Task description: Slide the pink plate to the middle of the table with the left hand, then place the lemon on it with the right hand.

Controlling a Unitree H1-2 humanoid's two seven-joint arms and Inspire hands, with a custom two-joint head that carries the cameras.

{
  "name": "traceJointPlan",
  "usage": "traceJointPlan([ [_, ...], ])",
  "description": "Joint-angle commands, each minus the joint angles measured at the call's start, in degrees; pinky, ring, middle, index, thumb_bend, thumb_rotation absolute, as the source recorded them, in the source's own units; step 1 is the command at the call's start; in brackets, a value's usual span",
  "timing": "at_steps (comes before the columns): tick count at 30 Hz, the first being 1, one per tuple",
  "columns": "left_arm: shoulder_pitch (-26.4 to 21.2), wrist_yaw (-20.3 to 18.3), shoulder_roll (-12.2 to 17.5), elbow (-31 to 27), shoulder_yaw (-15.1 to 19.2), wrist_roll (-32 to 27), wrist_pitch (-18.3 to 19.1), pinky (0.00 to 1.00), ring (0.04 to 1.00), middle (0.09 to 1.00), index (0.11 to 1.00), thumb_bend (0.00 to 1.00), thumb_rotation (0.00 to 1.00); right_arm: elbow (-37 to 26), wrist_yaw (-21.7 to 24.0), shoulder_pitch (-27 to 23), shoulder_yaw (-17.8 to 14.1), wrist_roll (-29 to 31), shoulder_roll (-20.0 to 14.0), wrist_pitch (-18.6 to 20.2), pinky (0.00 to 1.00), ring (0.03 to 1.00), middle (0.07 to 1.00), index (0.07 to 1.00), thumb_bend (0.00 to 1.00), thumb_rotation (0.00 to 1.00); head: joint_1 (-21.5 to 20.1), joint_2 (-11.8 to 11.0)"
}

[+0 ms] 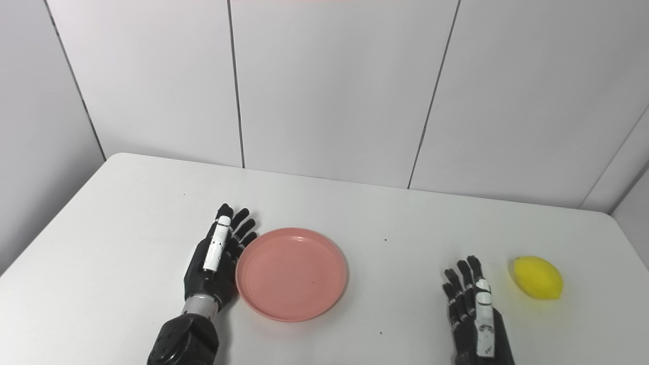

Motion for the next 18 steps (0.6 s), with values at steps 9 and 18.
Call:
traceJointPlan([
  [9,0.41,-0.30,-3.67,-0.89,-1.68,-1.00,-2.19,0.97,0.909,0.894,0.974,0.55,0.63,1.10,-0.44,2.50,1.19,-0.48,1.96,0.85,0.99,0.937,0.968,0.976,0.68,0.84,-1.34,1.11],
  [18,0.84,-0.17,-4.94,0.00,-3.04,-0.60,-4.36,1.00,0.935,0.924,1.000,0.52,0.63,0.31,-1.22,2.60,1.80,-1.92,2.12,1.02,0.97,0.930,0.963,0.972,0.69,0.85,-2.87,2.25],
])
